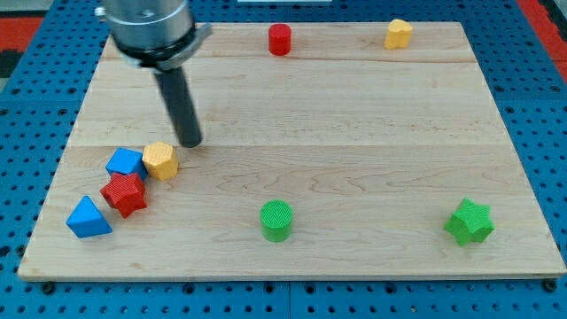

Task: Move the red circle into the group of blocks

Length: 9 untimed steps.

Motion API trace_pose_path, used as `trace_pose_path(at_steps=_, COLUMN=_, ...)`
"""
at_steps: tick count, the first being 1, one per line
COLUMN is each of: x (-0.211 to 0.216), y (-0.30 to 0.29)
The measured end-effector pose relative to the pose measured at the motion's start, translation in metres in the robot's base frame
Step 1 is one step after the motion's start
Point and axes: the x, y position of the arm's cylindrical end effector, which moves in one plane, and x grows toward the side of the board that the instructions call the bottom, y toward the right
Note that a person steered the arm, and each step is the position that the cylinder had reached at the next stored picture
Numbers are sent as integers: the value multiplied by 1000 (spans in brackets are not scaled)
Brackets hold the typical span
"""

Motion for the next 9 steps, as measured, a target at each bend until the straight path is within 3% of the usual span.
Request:
trace_pose_path(at_steps=2, x=-56, y=93)
trace_pose_path(at_steps=5, x=-177, y=161)
trace_pose_path(at_steps=7, x=-222, y=109)
trace_pose_path(at_steps=9, x=-194, y=-33)
